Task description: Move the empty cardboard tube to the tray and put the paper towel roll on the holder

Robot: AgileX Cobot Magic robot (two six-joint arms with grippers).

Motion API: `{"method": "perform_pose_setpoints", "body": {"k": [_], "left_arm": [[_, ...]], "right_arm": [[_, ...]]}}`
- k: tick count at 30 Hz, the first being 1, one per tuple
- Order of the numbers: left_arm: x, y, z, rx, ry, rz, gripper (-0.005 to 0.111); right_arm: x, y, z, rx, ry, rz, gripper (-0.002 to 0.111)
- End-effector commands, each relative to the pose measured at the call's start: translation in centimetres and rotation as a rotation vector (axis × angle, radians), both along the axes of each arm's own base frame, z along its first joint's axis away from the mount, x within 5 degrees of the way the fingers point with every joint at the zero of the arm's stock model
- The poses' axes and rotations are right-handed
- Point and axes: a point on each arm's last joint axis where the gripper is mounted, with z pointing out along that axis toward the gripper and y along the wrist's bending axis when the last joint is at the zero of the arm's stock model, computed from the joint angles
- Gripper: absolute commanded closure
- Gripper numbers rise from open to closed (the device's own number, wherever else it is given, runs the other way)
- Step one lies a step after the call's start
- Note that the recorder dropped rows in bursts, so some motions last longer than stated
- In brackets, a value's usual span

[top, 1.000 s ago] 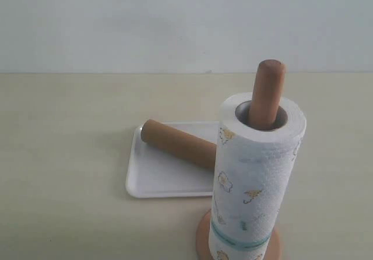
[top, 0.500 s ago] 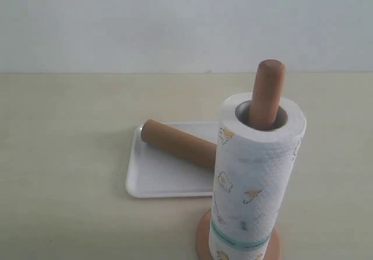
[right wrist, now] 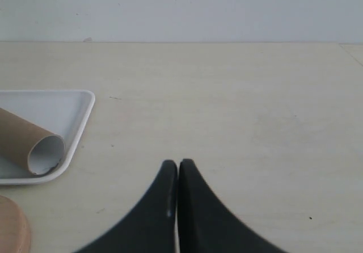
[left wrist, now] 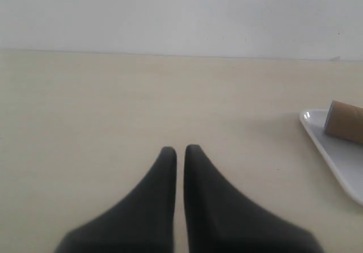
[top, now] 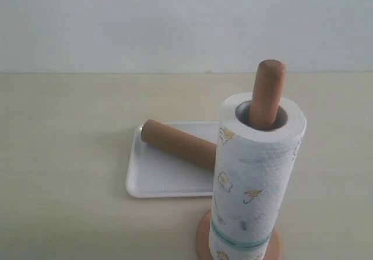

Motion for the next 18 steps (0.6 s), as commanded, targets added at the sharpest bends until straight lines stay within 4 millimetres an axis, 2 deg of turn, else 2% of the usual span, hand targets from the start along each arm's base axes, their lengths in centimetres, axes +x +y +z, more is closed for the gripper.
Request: {"method": "perform_pose_setpoints", "body": {"k": [1, 12, 18], "left_arm": [[-0.02, 0.02, -0.12, 0.0, 0.003, 0.003, 0.102], [-0.02, -0.11, -0.1, 0.0, 0.001, -0.021, 0.102], [-0.05, -0.51, -0.1, 0.0, 0.001, -0.095, 0.102]], "right_arm": [[-0.02, -0.04, 0.09, -0.006, -0.009, -0.005, 0.109], [-0.02, -0.04, 0.09, -0.006, -0.009, -0.005, 0.109], [-0.02, -0.04, 0.09, -0.006, -0.009, -0.005, 0.109]]}}
